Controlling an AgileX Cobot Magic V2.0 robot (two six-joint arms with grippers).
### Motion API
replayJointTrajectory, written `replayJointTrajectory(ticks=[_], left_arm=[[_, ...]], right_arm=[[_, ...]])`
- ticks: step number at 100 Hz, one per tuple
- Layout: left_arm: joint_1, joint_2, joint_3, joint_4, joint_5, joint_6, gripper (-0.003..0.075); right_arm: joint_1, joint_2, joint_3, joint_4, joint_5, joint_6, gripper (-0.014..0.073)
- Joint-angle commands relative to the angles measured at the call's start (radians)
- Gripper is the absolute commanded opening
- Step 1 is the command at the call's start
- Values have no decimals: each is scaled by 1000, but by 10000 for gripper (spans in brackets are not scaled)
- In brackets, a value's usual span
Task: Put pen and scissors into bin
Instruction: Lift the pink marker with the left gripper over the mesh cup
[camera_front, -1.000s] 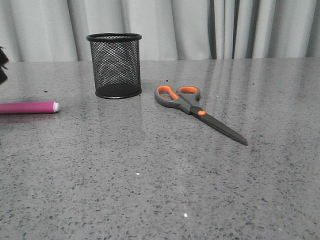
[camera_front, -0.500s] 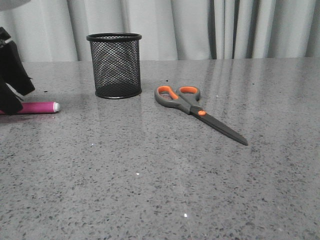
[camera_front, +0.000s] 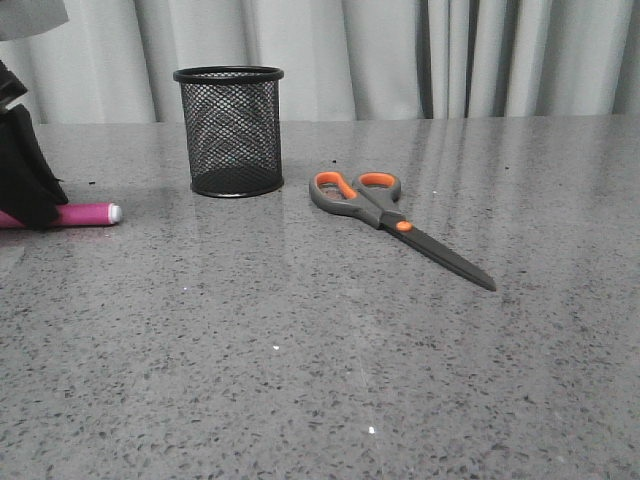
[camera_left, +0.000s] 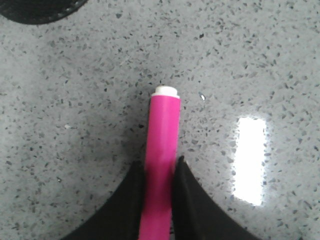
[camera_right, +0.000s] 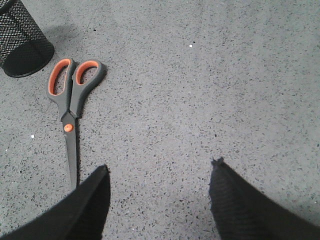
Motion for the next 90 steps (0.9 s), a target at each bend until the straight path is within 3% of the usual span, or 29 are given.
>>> replayJointTrajectory(ticks=[1,15,30,49,73,90], left_arm=[[-1,-46,-52,-70,28,-16,-19],[-1,-72,-139,-192,87,-16,-19],[-1,-91,-250,-482,99,-16,-19],[-48,-89,-295,-875,-60,-16,-19],[-184,-4,-295,-880,-196,20,-19],[-209,70,-295,-886,-238,20,-19]], right_arm=[[3,5,-37,5,-69,-13,393],[3,5,-37,5,-65,-13,393],[3,5,-37,5,-63,-13,393],[3,5,-37,5,-63,-13,393],[3,5,-37,9,-62,-13,393],[3,5,-37,9,-53,-13,393]])
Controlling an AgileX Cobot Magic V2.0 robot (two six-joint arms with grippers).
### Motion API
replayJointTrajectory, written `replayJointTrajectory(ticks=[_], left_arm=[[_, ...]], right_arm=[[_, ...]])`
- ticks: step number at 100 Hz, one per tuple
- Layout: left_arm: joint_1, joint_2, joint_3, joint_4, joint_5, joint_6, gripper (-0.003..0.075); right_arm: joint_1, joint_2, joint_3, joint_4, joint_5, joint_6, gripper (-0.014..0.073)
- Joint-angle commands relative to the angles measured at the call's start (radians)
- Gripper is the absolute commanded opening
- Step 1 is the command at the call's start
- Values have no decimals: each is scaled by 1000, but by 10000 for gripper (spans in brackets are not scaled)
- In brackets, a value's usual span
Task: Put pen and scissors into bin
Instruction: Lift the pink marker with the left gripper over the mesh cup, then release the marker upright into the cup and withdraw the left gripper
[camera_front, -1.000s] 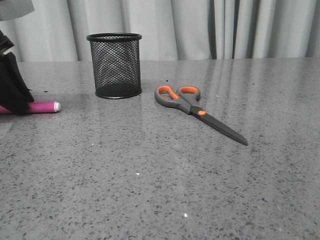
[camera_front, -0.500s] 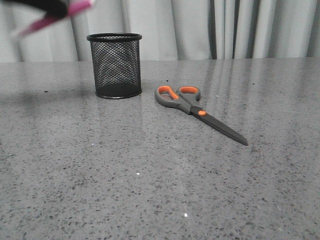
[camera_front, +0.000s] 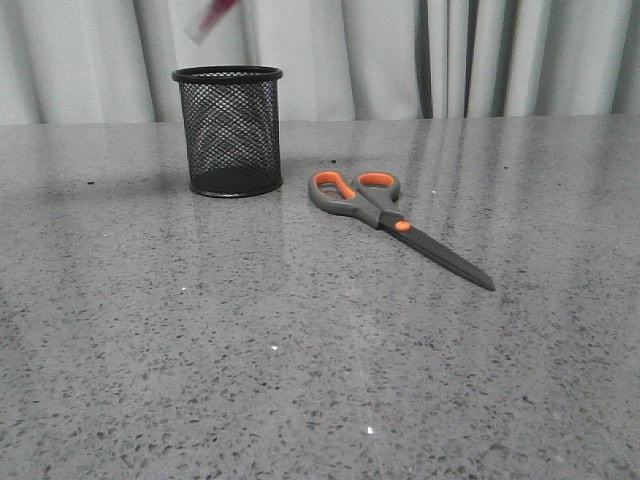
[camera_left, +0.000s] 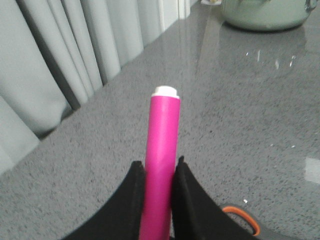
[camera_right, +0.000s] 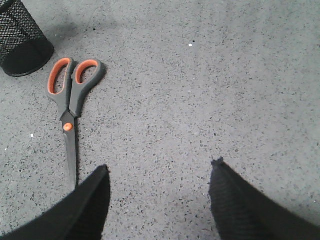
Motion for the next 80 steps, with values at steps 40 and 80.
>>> replayJointTrajectory(ticks=[40,80], left_arm=[[-12,57,-30,-122,4,3,-5],[22,32,-95,-127,95,-15,409]], right_arm=[[3,5,-37,9,-55,-11,393],[3,5,-37,9,-55,-11,393]])
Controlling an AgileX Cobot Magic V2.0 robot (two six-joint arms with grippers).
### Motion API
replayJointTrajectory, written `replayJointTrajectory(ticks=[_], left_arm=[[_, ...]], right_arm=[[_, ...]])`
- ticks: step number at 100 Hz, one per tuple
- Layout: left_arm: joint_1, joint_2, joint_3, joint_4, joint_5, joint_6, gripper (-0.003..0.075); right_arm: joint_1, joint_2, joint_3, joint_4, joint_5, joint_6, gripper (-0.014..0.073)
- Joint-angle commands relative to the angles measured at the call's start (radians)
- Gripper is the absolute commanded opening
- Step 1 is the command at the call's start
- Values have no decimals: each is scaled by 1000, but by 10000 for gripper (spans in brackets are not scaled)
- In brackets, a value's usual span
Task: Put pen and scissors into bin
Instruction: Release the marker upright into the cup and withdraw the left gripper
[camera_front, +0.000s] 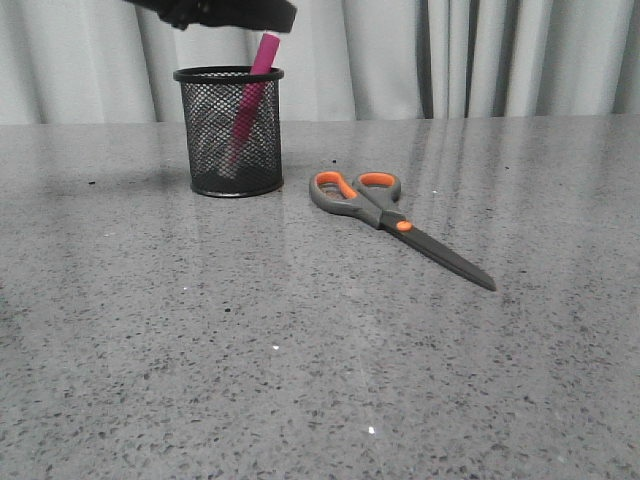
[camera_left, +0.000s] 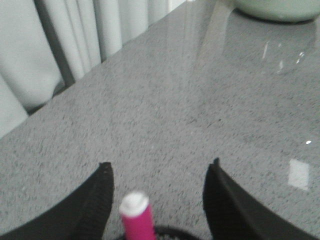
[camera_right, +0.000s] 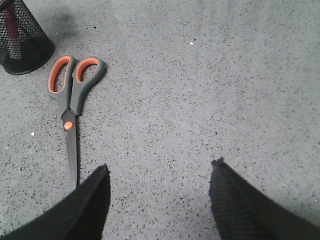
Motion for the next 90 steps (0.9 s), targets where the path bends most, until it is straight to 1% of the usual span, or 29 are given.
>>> replayJointTrajectory(ticks=[1,8,15,20,29,42,54,56,67,75,90], left_arm=[[21,-77,-65,-72,74,-34,406],[37,-108,-83,-72,85,-79,355],[59,-148,-97,-52,100,-110,270],[74,-182,-104,-29,113,-136,188],[103,-252,-116,36,115,-218,-15],[145,-363,-115,157,130,-298,-20],[173,-464,-115,274,99,-389,-20],[176,-483,-113,303,83,-407,-20],[181,-573,-66,472,-45,-597,-20],[181,-643,8,539,-133,-714,-20],[181,-782,226,549,-268,-765,-20]], right_arm=[[3,5,-37,9,-59,-11,393],[3,5,-37,9,-62,-11,393],[3,5,-37,9,-71,-11,393],[3,5,-37,9,-73,-11,393],[3,5,-37,9,-73,-11,393],[3,5,-37,9,-74,-11,393],[3,5,-37,9,-82,-11,393],[3,5,-37,9,-82,-11,393],[3,5,-37,9,-86,-11,393],[3,5,-37,9,-86,-11,393],[3,5,-37,10,-81,-11,393]])
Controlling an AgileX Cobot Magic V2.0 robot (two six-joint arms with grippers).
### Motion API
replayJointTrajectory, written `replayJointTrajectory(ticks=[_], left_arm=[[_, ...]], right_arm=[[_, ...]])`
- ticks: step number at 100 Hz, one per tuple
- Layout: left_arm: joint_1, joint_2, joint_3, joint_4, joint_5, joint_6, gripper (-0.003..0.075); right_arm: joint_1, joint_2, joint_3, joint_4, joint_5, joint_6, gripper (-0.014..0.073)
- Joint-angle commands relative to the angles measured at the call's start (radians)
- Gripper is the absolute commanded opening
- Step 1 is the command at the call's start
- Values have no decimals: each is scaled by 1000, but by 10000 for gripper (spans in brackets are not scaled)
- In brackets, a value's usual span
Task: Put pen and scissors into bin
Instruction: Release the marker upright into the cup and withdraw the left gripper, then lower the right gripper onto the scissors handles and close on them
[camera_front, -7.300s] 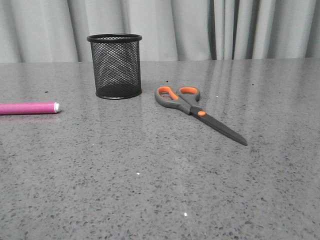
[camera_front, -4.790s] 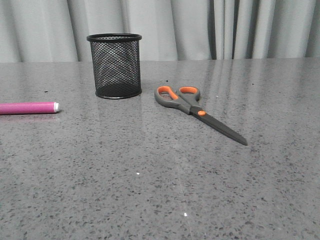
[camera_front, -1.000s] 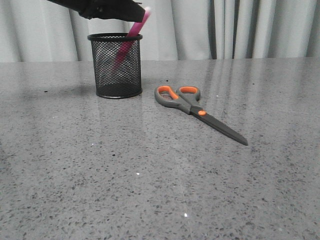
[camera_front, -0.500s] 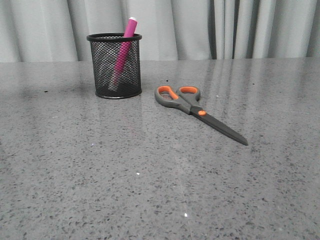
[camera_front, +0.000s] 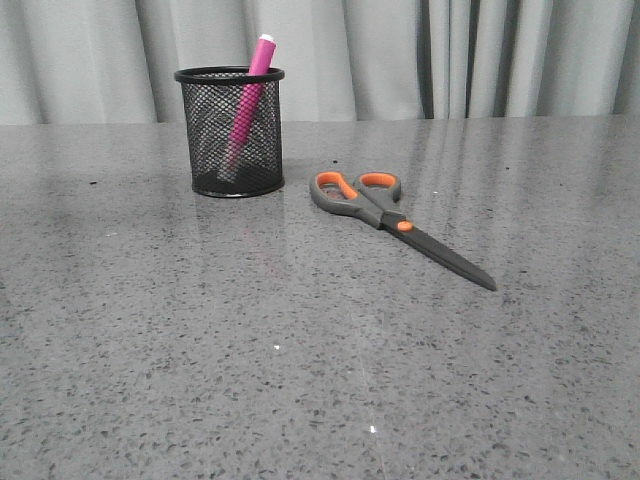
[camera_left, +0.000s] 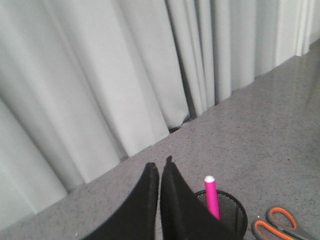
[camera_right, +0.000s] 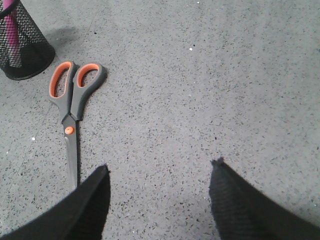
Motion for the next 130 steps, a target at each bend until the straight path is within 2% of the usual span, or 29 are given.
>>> replayJointTrajectory(ticks=[1,14,28,51,84,108,130], left_arm=[[3,-106,99,-20,-131,-51,-20],[3,-242,305,-20,-255,-70,-20],[3,-376,481,-22,-368,-77,-20],[3,-490,642,-22,-391,-77,-19],[3,-519,671,-22,-379,-77,-18],[3,-519,671,-22,-379,-77,-19],[3,-519,671,-22,-379,-77,-18]], right_arm=[[3,5,-37,10,-65,-11,393],[3,20,-47,10,-34,-13,393],[17,87,-113,12,59,-92,393],[141,271,-267,12,136,-166,393],[279,675,-578,-29,290,-178,393],[292,941,-809,-34,392,-176,393],[292,1079,-951,-36,475,-160,393]])
